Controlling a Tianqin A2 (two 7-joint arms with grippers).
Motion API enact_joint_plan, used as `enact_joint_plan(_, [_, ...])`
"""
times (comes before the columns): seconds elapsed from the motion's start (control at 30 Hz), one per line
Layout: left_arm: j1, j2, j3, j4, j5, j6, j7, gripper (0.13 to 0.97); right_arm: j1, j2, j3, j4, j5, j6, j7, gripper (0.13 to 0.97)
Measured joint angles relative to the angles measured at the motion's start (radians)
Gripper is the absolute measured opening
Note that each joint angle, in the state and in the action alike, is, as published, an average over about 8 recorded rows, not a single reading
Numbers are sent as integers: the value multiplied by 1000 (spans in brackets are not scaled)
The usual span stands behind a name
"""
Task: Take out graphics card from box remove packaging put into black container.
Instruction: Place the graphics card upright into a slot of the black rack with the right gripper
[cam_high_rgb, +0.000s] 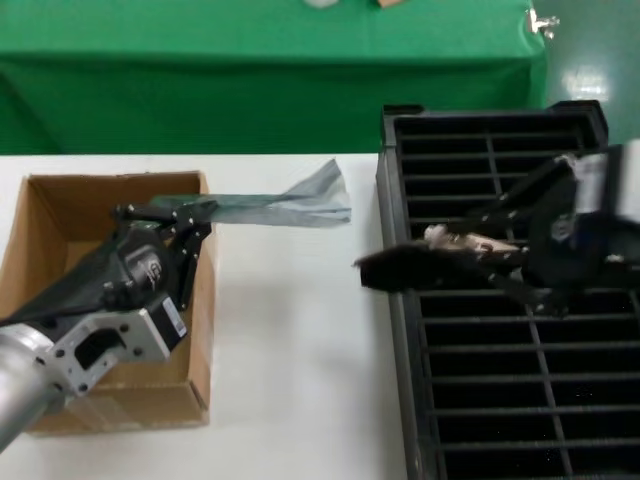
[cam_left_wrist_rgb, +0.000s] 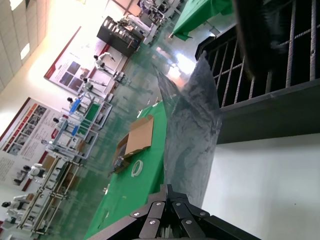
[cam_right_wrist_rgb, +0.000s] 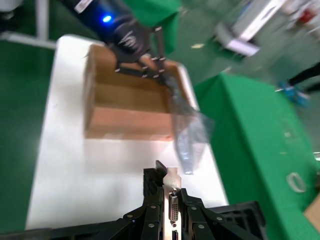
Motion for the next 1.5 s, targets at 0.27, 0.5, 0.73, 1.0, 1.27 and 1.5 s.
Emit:
enact_joint_plan(0.27, [0, 0, 0, 0, 0, 0, 0, 139, 384, -96, -375, -66, -21, -174, 132, 189])
enact_joint_plan(0.5, [0, 0, 0, 0, 0, 0, 0, 139, 617, -82, -661, -91, 47, -192, 216, 189])
enact_joint_plan(0.73, [0, 0, 0, 0, 0, 0, 0, 139, 673, -73, -779, -94, 67, -195, 243, 189])
enact_joint_plan(1.0, [0, 0, 0, 0, 0, 0, 0, 139, 639, -84, -794, -113, 41, -195, 221, 189])
enact_joint_plan(1.27, [0, 0, 0, 0, 0, 0, 0, 139, 596, -92, -795, -143, 20, -195, 195, 189])
enact_joint_plan(1.5, [0, 0, 0, 0, 0, 0, 0, 139, 574, -107, -795, -170, 7, -195, 182, 189])
